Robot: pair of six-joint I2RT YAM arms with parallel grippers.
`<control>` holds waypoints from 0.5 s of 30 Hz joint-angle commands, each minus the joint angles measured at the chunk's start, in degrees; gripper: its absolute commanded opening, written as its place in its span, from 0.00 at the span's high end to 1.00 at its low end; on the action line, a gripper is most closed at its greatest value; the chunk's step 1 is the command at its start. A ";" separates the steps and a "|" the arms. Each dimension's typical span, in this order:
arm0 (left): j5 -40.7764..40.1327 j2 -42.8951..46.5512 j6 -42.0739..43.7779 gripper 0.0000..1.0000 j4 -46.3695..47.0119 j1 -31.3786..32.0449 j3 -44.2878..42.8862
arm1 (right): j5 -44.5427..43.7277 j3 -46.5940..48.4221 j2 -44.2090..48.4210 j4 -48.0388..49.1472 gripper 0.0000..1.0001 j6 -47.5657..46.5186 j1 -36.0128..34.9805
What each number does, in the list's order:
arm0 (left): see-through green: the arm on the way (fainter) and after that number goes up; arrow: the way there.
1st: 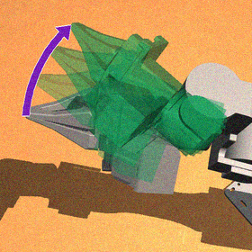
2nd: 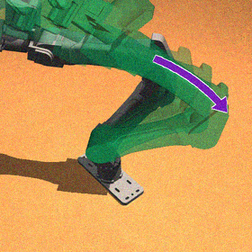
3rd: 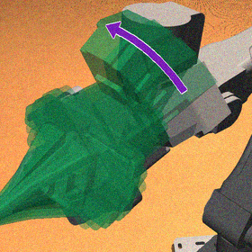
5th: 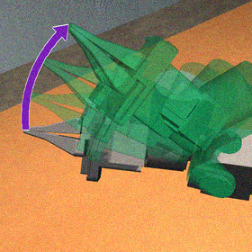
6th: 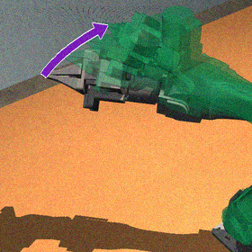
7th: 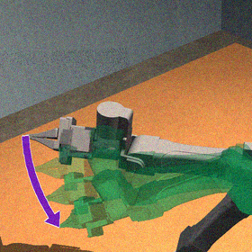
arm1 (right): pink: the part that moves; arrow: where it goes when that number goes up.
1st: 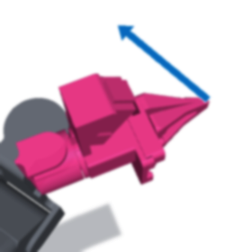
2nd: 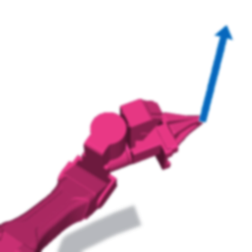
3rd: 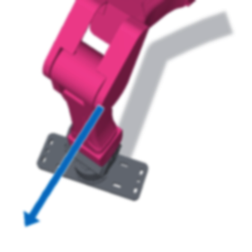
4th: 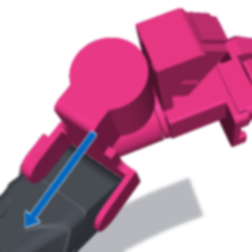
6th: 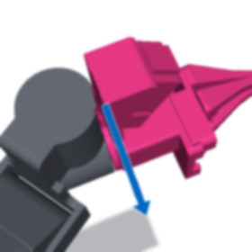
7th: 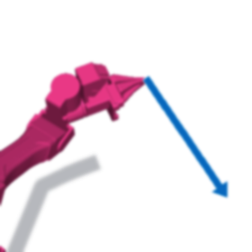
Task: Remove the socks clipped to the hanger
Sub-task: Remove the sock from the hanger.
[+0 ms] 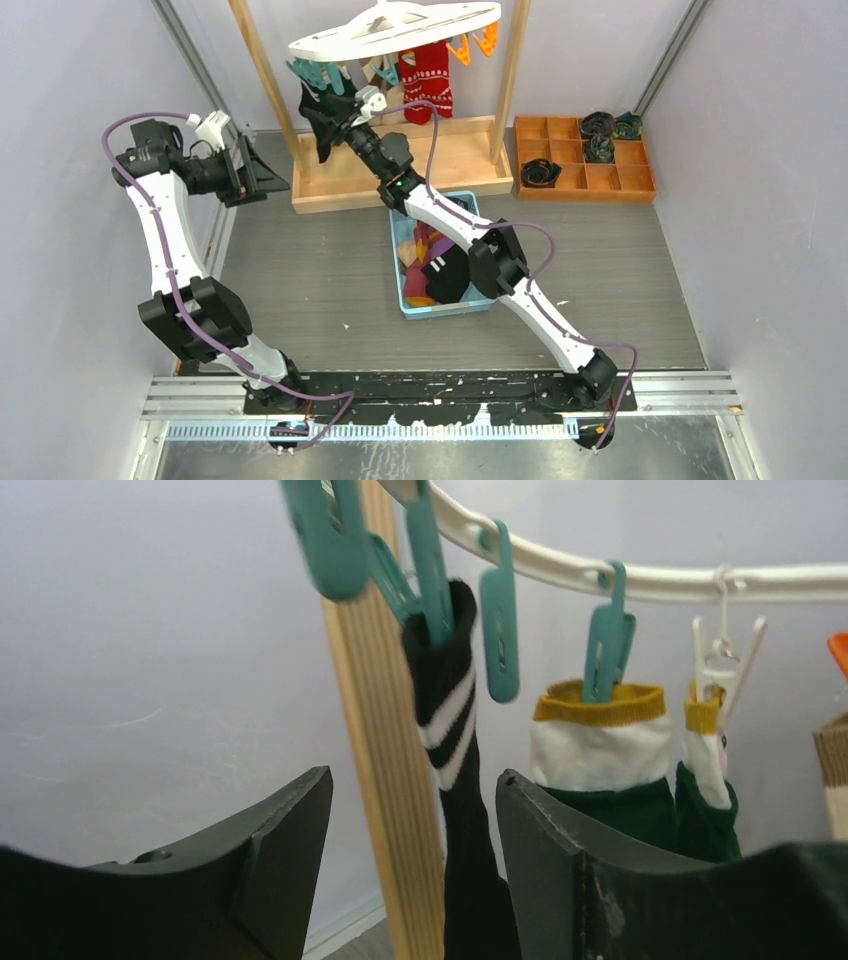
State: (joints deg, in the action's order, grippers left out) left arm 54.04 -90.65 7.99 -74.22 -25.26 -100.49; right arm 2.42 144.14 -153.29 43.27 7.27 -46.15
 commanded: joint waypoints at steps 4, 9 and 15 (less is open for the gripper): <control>1.00 -0.08 1.35 0.12 -2.14 -0.38 -2.35 | -0.30 14.71 -6.75 -1.93 0.37 -0.76 0.40; 0.72 -0.43 2.20 0.12 -2.75 -0.33 -2.06 | 1.76 15.29 -7.56 -1.68 0.59 -1.64 0.33; 0.97 -0.73 0.65 0.12 0.39 -0.34 -0.30 | 5.38 8.51 -2.57 0.54 0.99 -0.96 -0.28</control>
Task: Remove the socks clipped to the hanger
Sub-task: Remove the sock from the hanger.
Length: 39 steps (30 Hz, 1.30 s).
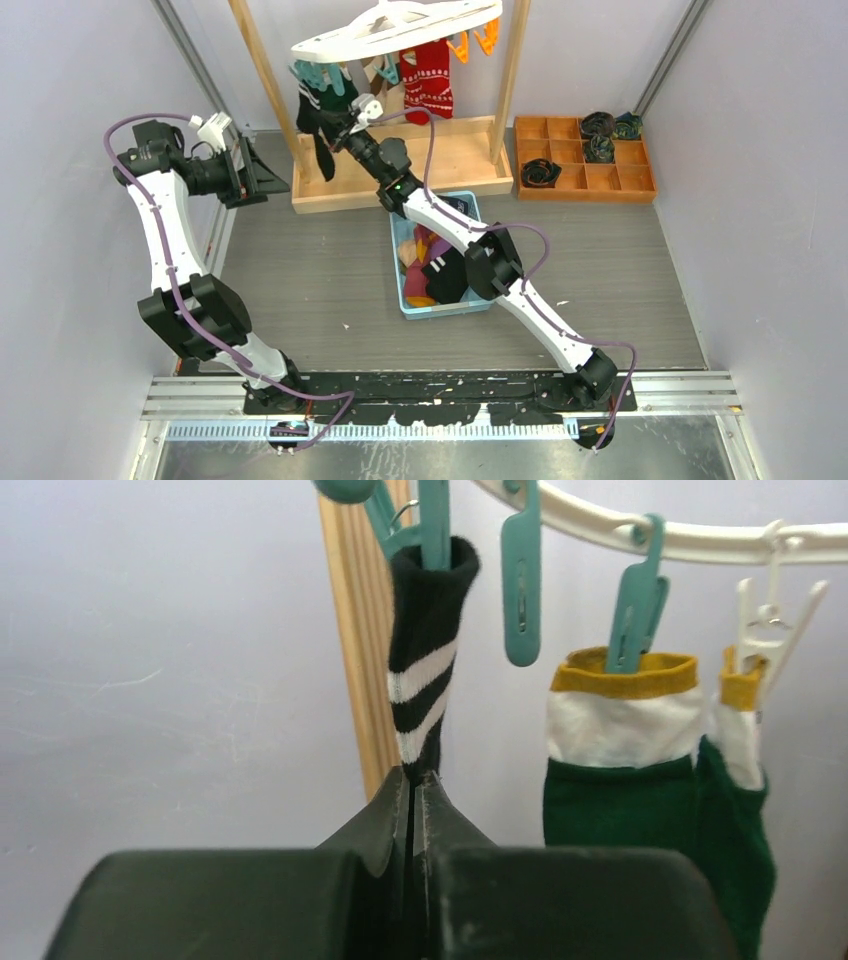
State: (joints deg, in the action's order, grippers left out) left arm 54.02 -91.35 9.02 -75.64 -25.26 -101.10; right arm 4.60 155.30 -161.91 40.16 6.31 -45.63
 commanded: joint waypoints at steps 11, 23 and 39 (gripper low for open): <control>0.02 -6.17 -11.48 0.14 18.37 3.37 -4.97 | 7.18 -37.22 28.37 18.27 0.99 6.03 -1.21; 7.15 2.18 -15.83 0.16 21.29 9.90 -2.64 | 12.86 -65.10 49.20 23.87 0.99 21.56 -1.20; 12.12 17.29 -22.75 0.19 27.07 22.87 7.61 | 18.18 -83.94 72.50 16.62 0.99 34.71 -1.11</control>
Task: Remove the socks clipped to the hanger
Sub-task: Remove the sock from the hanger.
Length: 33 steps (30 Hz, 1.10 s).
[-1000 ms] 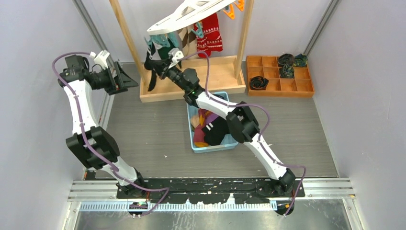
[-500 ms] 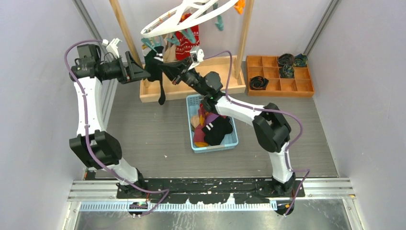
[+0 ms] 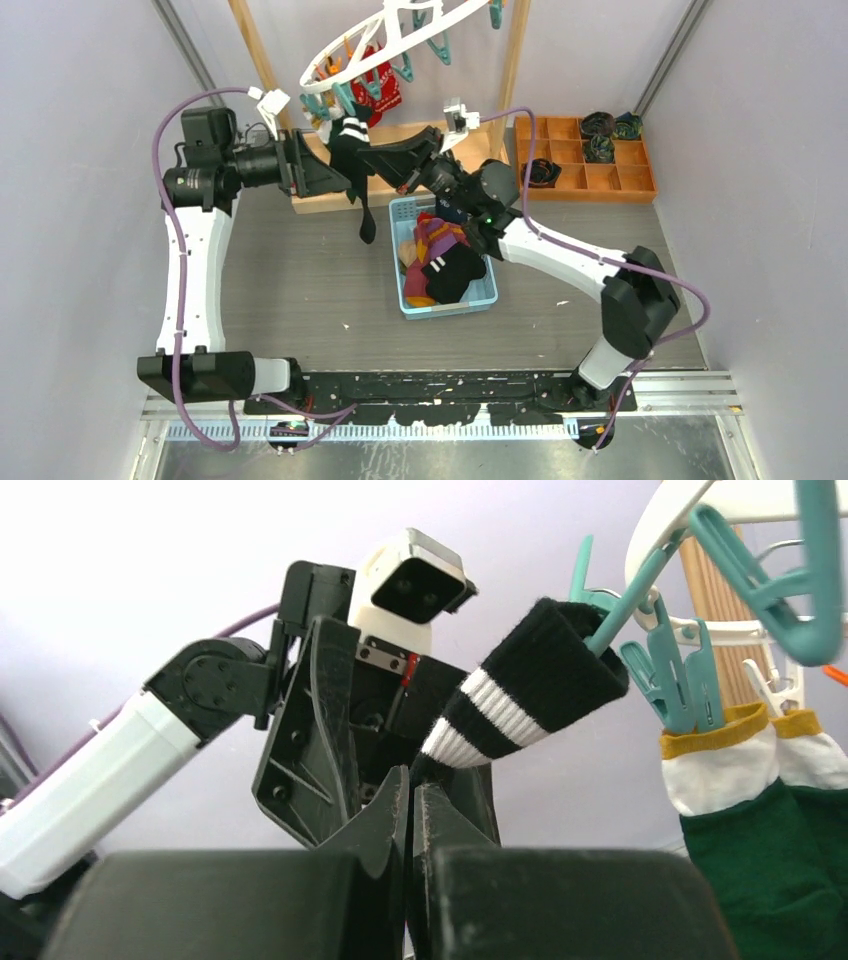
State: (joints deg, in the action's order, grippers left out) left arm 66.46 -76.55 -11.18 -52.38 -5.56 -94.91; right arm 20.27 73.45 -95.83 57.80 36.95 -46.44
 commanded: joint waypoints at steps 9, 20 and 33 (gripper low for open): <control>0.36 4.87 -7.17 0.26 8.61 7.19 3.80 | 2.49 -4.48 14.44 -12.07 0.99 9.56 0.53; -0.41 5.56 -10.57 0.31 16.89 12.64 7.06 | 6.70 -3.05 13.58 -11.96 0.99 26.97 2.54; -3.49 7.19 -4.16 0.54 14.01 13.66 7.70 | 8.53 -2.12 17.11 -23.24 0.99 26.67 3.11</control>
State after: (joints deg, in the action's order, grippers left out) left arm 64.82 -71.42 -18.83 -38.11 7.31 -86.87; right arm 23.77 68.99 -82.63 36.95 62.72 -42.85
